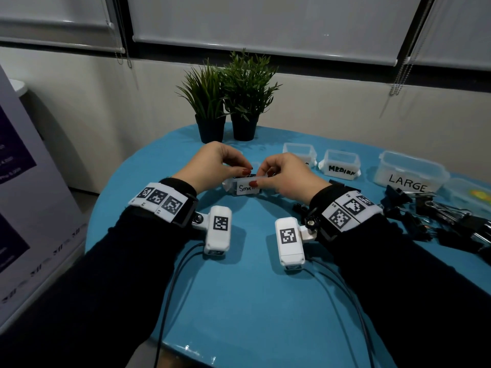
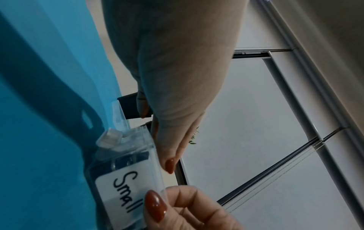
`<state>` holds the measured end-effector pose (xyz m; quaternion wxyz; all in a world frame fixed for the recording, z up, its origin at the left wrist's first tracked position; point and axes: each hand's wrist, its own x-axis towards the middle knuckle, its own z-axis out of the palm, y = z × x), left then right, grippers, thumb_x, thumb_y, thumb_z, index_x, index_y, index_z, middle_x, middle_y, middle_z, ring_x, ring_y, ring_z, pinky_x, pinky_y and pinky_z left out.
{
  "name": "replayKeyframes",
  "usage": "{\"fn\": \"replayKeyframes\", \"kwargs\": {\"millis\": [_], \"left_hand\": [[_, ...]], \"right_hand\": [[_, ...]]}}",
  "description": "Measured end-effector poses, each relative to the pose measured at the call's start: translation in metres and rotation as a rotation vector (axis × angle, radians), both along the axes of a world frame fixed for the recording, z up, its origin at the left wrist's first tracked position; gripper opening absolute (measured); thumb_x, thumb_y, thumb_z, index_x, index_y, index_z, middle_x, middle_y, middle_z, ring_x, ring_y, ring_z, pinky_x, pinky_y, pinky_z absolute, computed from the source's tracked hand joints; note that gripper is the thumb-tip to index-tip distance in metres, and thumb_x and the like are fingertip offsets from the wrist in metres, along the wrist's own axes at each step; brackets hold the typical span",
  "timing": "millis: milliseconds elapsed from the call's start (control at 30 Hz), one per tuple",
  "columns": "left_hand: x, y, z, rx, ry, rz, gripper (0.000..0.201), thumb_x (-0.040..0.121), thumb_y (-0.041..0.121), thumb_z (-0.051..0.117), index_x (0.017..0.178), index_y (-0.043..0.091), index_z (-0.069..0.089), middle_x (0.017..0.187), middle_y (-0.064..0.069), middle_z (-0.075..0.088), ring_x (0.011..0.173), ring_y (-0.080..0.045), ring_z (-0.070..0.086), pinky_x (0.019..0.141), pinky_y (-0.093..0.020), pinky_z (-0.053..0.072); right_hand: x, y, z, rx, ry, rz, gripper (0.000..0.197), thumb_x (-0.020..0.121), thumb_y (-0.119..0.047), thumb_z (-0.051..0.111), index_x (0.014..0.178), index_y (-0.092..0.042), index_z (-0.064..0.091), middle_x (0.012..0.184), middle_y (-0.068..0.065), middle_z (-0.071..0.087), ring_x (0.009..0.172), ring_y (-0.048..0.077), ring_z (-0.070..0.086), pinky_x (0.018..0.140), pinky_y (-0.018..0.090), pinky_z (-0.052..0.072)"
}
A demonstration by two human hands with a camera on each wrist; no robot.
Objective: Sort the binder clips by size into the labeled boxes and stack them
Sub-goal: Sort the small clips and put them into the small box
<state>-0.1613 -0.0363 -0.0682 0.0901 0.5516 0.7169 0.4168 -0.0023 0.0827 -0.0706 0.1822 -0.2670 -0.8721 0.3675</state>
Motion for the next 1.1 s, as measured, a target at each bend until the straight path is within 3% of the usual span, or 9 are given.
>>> {"fn": "replayKeyframes", "kwargs": {"millis": [100, 167, 300, 500, 633, 800, 900, 1000, 1100], "left_hand": [[-0.005, 0.001, -0.001, 0.025, -0.007, 0.070, 0.020, 0.083, 0.039, 0.080, 0.101, 0.029, 0.078, 0.117, 0.009, 0.070, 0.113, -0.002, 0.059, 0.097, -0.027, 0.047], [-0.006, 0.001, -0.002, -0.036, -0.045, 0.039, 0.039, 0.079, 0.046, 0.081, 0.115, 0.034, 0.071, 0.124, 0.011, 0.064, 0.120, -0.003, 0.054, 0.098, -0.026, 0.044], [-0.007, 0.001, -0.007, -0.175, -0.125, -0.047, 0.068, 0.077, 0.022, 0.087, 0.137, 0.027, 0.055, 0.130, 0.007, 0.061, 0.118, -0.008, 0.060, 0.098, -0.027, 0.051], [-0.010, 0.009, -0.011, -0.186, -0.211, 0.035, 0.074, 0.081, 0.017, 0.083, 0.145, 0.017, 0.047, 0.136, 0.000, 0.059, 0.121, -0.015, 0.059, 0.106, -0.037, 0.049], [-0.012, 0.015, -0.013, -0.188, -0.228, 0.058, 0.073, 0.082, 0.018, 0.083, 0.145, 0.015, 0.047, 0.139, -0.003, 0.058, 0.120, -0.018, 0.061, 0.102, -0.036, 0.052], [-0.011, 0.018, -0.013, -0.179, -0.187, 0.121, 0.079, 0.083, 0.030, 0.081, 0.150, 0.015, 0.042, 0.140, 0.003, 0.051, 0.114, -0.010, 0.053, 0.075, -0.010, 0.046], [-0.016, 0.016, -0.012, -0.258, -0.170, 0.209, 0.101, 0.073, 0.061, 0.079, 0.153, 0.015, 0.037, 0.146, -0.002, 0.046, 0.129, -0.020, 0.049, 0.100, -0.030, 0.047], [-0.019, 0.015, -0.014, -0.569, 0.030, 0.190, 0.133, 0.055, 0.095, 0.059, 0.159, 0.020, 0.023, 0.166, -0.005, 0.019, 0.153, -0.032, 0.012, 0.122, -0.051, 0.021], [-0.018, 0.013, -0.016, -0.657, 0.120, 0.204, 0.133, 0.052, 0.092, 0.065, 0.159, 0.027, 0.020, 0.166, -0.003, 0.016, 0.154, -0.034, -0.001, 0.124, -0.054, 0.011]], "right_hand": [[-0.001, 0.002, -0.003, -0.041, 0.035, -0.026, 0.019, 0.081, -0.021, 0.084, 0.086, -0.010, 0.070, 0.067, 0.003, 0.068, 0.052, 0.012, 0.057, 0.052, 0.026, 0.049], [-0.002, 0.004, -0.005, -0.058, 0.063, -0.055, 0.020, 0.080, -0.022, 0.085, 0.086, -0.011, 0.070, 0.073, 0.004, 0.069, 0.057, 0.014, 0.060, 0.059, 0.030, 0.052], [-0.004, 0.008, -0.009, -0.072, 0.103, -0.077, 0.016, 0.079, -0.022, 0.085, 0.086, -0.017, 0.071, 0.076, 0.003, 0.066, 0.059, 0.016, 0.057, 0.057, 0.029, 0.052], [-0.012, 0.019, -0.017, -0.095, 0.135, -0.112, 0.030, 0.085, -0.004, 0.076, 0.095, -0.032, 0.069, 0.104, 0.006, 0.070, 0.078, 0.020, 0.066, 0.074, 0.039, 0.061], [-0.016, 0.020, -0.021, -0.130, 0.093, -0.073, 0.047, 0.090, -0.001, 0.067, 0.130, -0.026, 0.063, 0.127, 0.001, 0.065, 0.109, 0.018, 0.066, 0.094, 0.034, 0.057], [-0.017, 0.019, -0.021, -0.194, 0.063, -0.034, 0.062, 0.093, 0.005, 0.060, 0.147, -0.022, 0.049, 0.141, 0.005, 0.059, 0.126, 0.019, 0.058, 0.108, 0.034, 0.048], [-0.015, 0.017, -0.021, -0.217, 0.059, -0.028, 0.063, 0.094, 0.006, 0.059, 0.148, -0.023, 0.047, 0.144, 0.004, 0.056, 0.129, 0.018, 0.056, 0.107, 0.031, 0.048], [-0.015, 0.018, -0.022, -0.215, 0.062, -0.034, 0.064, 0.093, 0.007, 0.060, 0.148, -0.024, 0.048, 0.146, 0.004, 0.055, 0.131, 0.018, 0.054, 0.110, 0.033, 0.045], [-0.015, 0.017, -0.023, -0.223, 0.074, -0.033, 0.065, 0.092, 0.007, 0.061, 0.148, -0.025, 0.048, 0.146, 0.006, 0.055, 0.133, 0.019, 0.053, 0.113, 0.038, 0.043]]}}
